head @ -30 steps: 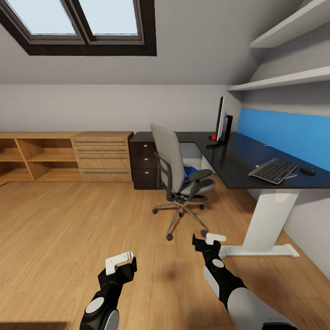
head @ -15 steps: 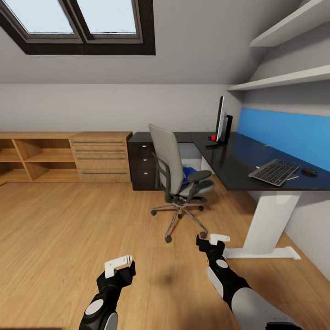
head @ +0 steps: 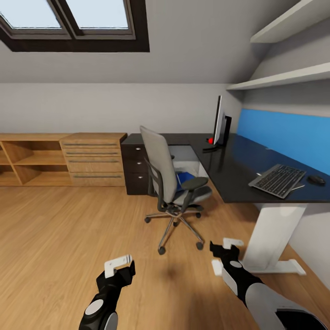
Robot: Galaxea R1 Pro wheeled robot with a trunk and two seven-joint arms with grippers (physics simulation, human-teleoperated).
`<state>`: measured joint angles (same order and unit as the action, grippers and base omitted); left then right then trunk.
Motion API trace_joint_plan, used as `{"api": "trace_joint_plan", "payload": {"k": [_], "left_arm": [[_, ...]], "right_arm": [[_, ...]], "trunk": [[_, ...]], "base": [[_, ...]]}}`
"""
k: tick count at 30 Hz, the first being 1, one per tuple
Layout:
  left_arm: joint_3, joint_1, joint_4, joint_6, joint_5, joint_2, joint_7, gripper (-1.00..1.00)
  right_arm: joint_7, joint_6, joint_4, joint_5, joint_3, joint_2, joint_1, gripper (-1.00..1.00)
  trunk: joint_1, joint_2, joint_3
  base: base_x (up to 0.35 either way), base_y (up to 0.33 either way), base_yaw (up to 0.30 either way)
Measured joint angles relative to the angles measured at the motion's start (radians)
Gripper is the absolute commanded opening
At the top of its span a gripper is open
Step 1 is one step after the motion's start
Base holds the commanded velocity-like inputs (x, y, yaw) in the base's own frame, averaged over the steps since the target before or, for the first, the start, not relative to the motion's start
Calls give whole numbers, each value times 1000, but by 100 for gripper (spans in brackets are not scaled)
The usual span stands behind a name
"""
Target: In the bedroom, organize the workspace by keeping the computer under the desk, ensuring the monitor is on the desk, placing the keyboard on the desk next to the monitor, placing the mouse on the desk next to the keyboard, moving the folder from the swivel chair onto the desk next to the mouse, stacking the notebook on top of the folder with the pen on top of the notebook, and positioning the swivel chair next to the desk.
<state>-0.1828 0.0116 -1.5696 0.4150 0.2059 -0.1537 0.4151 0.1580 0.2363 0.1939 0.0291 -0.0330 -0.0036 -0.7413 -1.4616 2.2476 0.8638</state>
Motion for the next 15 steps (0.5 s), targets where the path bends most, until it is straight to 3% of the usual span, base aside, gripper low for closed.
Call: {"api": "trace_joint_plan", "payload": {"k": [10,15], "left_arm": [[3,0,0,0,0,0,-4,100],[3,0,0,1,0,0,-5,100]], "right_arm": [[-1,73,-5,3,-3,15,0,100],[0,162,-7,1,-4,18,1,100]], "trunk": [[0,0,0],[0,0,0]], "base": [[324,-1,0],[221,0,0]]}}
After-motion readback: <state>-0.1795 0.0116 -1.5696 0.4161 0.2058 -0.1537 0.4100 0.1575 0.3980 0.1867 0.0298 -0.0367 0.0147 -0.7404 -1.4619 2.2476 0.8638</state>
